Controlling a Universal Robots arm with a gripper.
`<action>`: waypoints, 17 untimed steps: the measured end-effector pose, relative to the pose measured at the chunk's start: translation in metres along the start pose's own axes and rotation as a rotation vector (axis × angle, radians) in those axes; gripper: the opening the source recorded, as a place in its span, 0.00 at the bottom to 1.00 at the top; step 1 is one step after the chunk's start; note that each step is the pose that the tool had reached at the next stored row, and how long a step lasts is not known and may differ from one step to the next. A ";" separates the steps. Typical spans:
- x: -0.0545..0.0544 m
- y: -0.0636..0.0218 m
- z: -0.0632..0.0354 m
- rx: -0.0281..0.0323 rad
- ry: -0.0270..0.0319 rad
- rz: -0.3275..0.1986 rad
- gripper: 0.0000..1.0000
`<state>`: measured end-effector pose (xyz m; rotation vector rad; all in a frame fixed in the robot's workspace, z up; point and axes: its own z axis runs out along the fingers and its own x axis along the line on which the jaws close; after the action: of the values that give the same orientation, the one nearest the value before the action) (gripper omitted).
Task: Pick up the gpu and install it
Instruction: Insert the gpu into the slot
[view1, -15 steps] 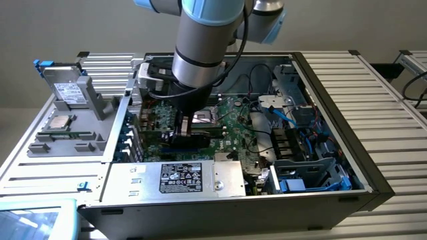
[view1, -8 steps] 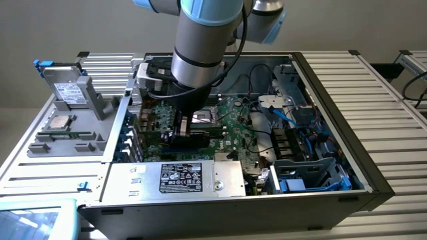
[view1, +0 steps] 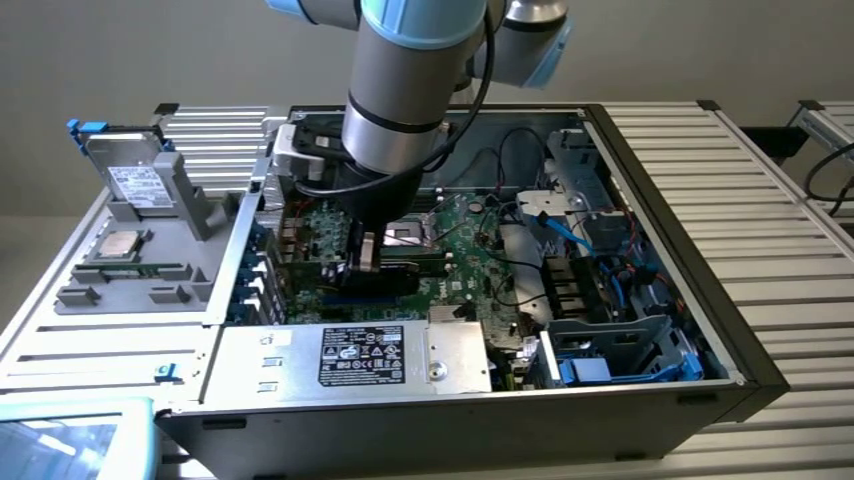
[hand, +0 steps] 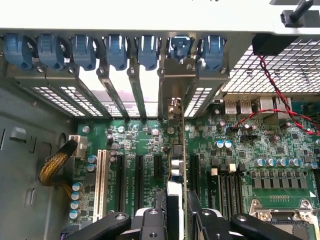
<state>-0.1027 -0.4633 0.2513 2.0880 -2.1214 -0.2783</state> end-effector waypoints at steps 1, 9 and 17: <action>0.000 0.0000 0.0000 0.0001 0.0011 0.001 0.27; 0.001 0.0006 0.0007 0.0005 0.0051 0.006 0.27; 0.001 0.0020 0.0020 0.0005 0.0034 0.013 0.27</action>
<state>-0.1051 -0.4642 0.2498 2.0721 -2.1329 -0.2724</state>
